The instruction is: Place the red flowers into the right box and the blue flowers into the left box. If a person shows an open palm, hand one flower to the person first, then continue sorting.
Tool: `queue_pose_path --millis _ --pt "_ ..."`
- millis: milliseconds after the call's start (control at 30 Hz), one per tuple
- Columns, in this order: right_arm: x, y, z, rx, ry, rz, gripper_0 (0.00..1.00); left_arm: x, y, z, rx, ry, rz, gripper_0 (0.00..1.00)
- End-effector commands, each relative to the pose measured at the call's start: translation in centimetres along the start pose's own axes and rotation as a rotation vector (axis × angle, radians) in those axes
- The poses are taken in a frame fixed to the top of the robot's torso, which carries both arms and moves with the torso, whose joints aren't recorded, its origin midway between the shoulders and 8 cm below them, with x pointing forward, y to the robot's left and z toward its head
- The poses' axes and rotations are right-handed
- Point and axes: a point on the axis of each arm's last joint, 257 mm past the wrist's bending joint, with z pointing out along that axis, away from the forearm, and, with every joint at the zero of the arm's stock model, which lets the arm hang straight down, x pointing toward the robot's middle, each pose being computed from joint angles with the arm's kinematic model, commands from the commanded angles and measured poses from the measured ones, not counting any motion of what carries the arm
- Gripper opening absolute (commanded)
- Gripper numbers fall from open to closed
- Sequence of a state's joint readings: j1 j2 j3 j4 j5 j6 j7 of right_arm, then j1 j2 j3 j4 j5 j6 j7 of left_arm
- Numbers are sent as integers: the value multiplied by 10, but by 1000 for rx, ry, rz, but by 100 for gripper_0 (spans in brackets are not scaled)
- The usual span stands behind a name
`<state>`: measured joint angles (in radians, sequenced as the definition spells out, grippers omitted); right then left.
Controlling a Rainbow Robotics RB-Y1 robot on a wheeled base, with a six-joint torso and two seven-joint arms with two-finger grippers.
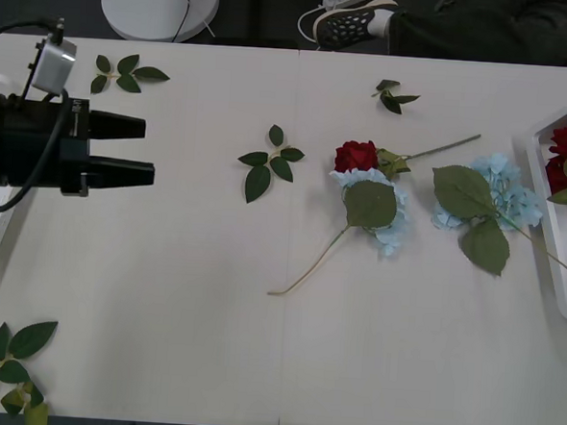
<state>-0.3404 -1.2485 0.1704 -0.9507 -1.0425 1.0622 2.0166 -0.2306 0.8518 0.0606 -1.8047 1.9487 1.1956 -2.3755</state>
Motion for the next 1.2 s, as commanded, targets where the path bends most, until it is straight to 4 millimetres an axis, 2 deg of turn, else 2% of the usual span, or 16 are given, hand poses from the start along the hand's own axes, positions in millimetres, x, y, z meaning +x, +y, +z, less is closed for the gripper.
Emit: queue_pose_path --millis 33,167,233,300,433,600,700,833,933,1200 --pt "-4 -7 -2 13 -19 10 25 19 4 -34 20 67 108 100" --pt "-15 -3 -7 -5 -34 25 56 17 -6 -44 58 75 146 100" --pt "-23 2 -15 -34 -43 45 66 14 -13 -47 78 66 117 100" --pt "-30 6 -23 -66 -49 67 70 12 -18 -49 97 62 95 100" --pt "-57 18 -58 -170 -72 121 80 10 -25 -52 125 59 74 100" --pt "-87 37 -102 -281 -85 153 84 8 -30 -52 143 52 67 100" --pt "-108 58 -125 -369 -94 218 84 8 -30 -52 144 51 65 100" --pt "-138 112 -153 -513 -69 329 87 8 -30 -51 146 39 57 100" --pt "-150 143 -158 -545 -47 363 89 8 -29 -50 146 29 51 100" --pt "-170 233 -153 -578 39 497 94 8 -29 -50 146 29 51 100"
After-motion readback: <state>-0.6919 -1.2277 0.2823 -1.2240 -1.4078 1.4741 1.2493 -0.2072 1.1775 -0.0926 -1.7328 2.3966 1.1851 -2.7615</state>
